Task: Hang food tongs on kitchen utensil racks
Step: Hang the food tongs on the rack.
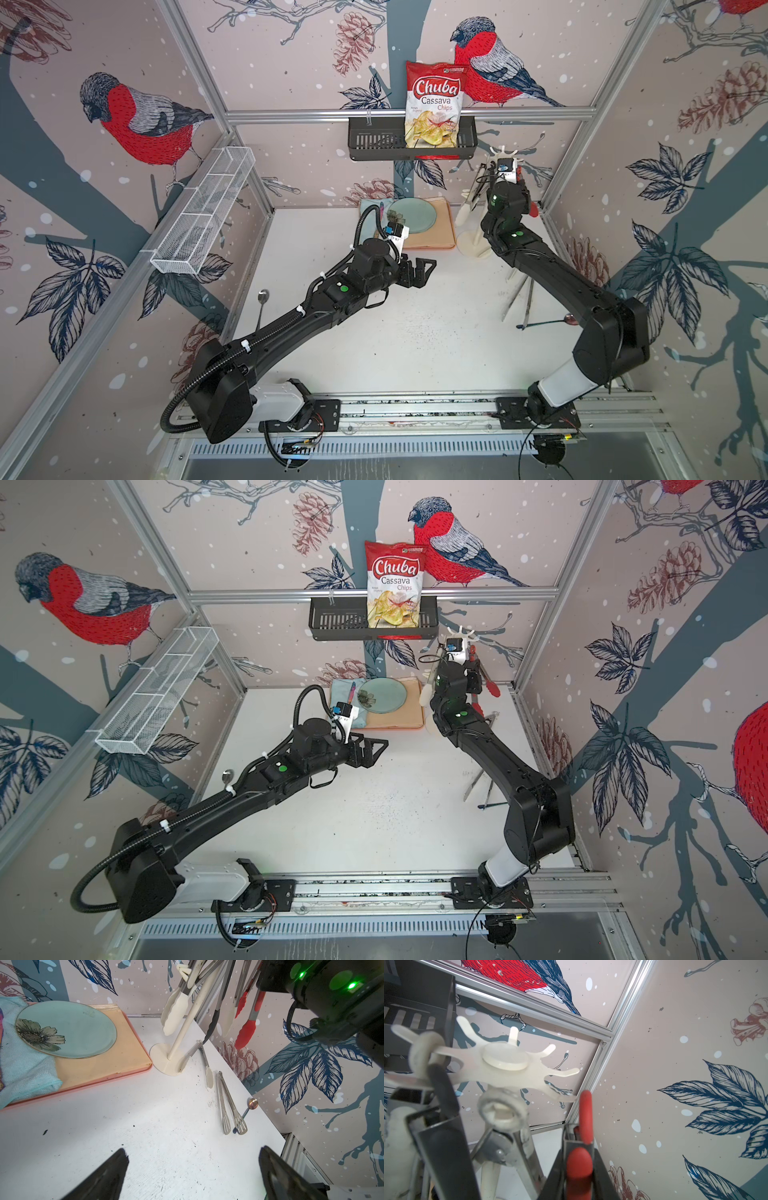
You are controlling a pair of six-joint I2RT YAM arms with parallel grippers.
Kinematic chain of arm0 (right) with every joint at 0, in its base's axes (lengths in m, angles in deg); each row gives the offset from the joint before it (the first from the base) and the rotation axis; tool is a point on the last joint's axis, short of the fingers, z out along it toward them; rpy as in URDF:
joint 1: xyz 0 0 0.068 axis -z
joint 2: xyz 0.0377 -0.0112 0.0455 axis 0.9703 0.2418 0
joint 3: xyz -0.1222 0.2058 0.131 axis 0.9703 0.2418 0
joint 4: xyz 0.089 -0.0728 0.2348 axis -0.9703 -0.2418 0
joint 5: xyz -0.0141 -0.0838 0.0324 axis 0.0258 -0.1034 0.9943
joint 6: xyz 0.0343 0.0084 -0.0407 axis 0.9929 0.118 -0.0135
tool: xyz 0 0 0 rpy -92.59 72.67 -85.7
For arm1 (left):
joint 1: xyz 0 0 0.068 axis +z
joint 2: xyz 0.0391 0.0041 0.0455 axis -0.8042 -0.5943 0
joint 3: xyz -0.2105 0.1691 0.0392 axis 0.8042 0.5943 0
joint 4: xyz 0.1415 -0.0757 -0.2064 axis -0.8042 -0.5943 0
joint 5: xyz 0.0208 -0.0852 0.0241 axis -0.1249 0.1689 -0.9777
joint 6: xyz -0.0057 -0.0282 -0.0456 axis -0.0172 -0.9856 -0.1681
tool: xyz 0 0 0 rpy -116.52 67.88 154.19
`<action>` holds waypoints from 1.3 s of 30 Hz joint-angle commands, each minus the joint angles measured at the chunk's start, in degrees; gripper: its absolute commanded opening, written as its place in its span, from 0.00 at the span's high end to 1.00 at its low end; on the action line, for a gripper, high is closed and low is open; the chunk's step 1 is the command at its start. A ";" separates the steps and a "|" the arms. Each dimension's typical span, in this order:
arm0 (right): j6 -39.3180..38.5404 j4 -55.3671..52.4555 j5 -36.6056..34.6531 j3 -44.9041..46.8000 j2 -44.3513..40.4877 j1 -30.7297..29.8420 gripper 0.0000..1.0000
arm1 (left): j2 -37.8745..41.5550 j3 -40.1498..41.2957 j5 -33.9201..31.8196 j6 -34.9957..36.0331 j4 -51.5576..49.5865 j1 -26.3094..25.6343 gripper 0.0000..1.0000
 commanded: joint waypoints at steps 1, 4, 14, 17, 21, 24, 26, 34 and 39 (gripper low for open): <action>-0.44 2.80 0.68 -0.92 0.62 0.22 1.00 | -0.30 -0.53 0.28 -0.20 1.06 0.10 0.03; 0.39 1.75 2.00 -1.47 0.91 0.55 1.00 | -0.48 -0.51 0.17 -0.15 1.15 0.09 0.03; 3.45 -1.45 5.35 -3.52 3.10 2.06 1.00 | -0.65 -0.48 0.10 -0.15 0.80 0.35 0.04; 3.93 -1.92 6.57 -3.52 3.51 2.29 1.00 | -0.74 -0.54 0.10 -0.11 0.89 0.44 0.04; 4.22 -3.21 8.02 -4.21 4.16 2.39 1.00 | -0.87 -0.61 0.08 0.18 0.81 0.44 0.04; 4.40 -4.20 9.14 -4.48 4.58 2.53 1.00 | -1.09 -0.71 0.19 0.17 0.81 0.44 0.04; 4.40 -4.26 9.39 -4.24 4.29 2.47 1.00 | -1.17 -0.75 0.27 0.16 0.80 0.48 0.04; 3.85 -3.54 11.47 -2.29 3.15 2.24 1.00 | -1.84 -1.02 0.54 0.30 0.88 0.46 0.04; 4.25 -3.94 11.73 -1.86 2.97 2.32 0.95 | -2.56 -1.71 0.78 0.60 0.73 0.45 0.04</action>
